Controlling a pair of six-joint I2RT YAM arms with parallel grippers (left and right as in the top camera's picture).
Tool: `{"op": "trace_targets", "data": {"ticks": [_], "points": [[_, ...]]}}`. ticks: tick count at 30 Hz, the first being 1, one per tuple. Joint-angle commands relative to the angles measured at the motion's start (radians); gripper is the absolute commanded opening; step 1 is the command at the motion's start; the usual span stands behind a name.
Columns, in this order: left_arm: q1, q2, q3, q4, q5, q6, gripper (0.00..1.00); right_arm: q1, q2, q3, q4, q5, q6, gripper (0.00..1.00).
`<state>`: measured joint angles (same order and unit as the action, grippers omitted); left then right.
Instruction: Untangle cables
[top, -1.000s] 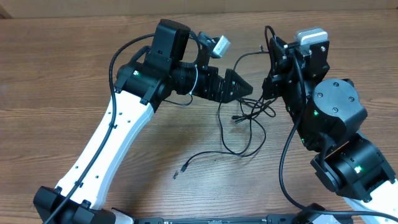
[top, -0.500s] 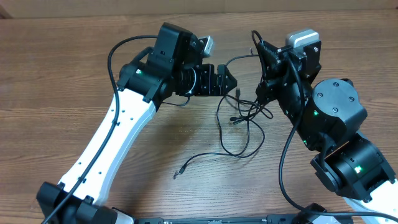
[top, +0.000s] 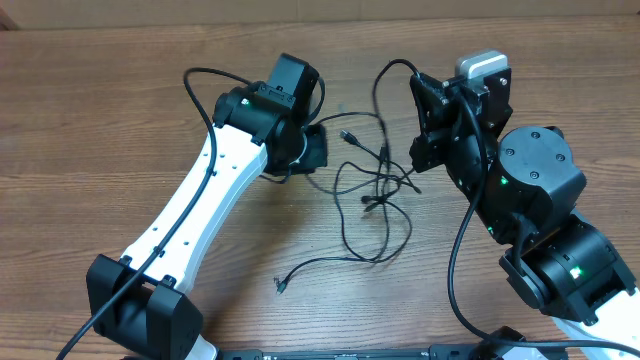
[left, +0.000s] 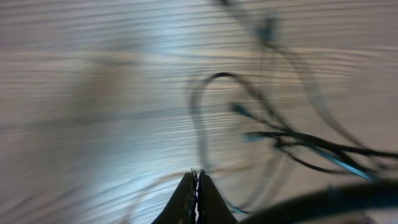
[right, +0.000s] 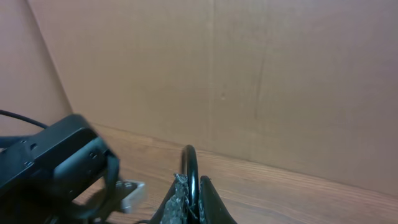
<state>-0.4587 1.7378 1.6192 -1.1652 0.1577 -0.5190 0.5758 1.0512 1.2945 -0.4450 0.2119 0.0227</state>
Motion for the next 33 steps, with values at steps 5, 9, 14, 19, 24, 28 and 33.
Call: {"op": "trace_targets", "data": {"ticks": [5, 9, 14, 19, 24, 28, 33], "points": [[0.063, 0.008, 0.019, -0.2, -0.455, -0.185, 0.04, -0.007, -0.013, 0.03, -0.017, 0.127, 0.006, 0.04], [0.144, 0.008, 0.019, -0.277, -0.522, -0.23, 0.04, -0.008, -0.013, 0.03, -0.029, 0.163, 0.003, 0.04], [0.267, 0.008, 0.019, -0.309, -0.524, -0.23, 0.04, -0.011, -0.013, 0.03, -0.042, 0.251, 0.003, 0.04], [0.388, 0.008, 0.019, -0.32, -0.524, -0.229, 0.04, -0.011, -0.013, 0.03, -0.072, 0.418, -0.036, 0.04], [0.492, 0.008, 0.019, -0.321, -0.523, -0.229, 0.04, -0.011, -0.013, 0.03, -0.099, 0.588, -0.112, 0.04], [0.552, 0.008, 0.019, -0.32, -0.521, -0.229, 0.04, -0.011, -0.013, 0.03, -0.104, 0.693, -0.168, 0.04], [0.584, 0.008, 0.019, -0.32, -0.507, -0.229, 0.04, -0.011, -0.013, 0.03, -0.104, 0.79, -0.193, 0.04]]}}
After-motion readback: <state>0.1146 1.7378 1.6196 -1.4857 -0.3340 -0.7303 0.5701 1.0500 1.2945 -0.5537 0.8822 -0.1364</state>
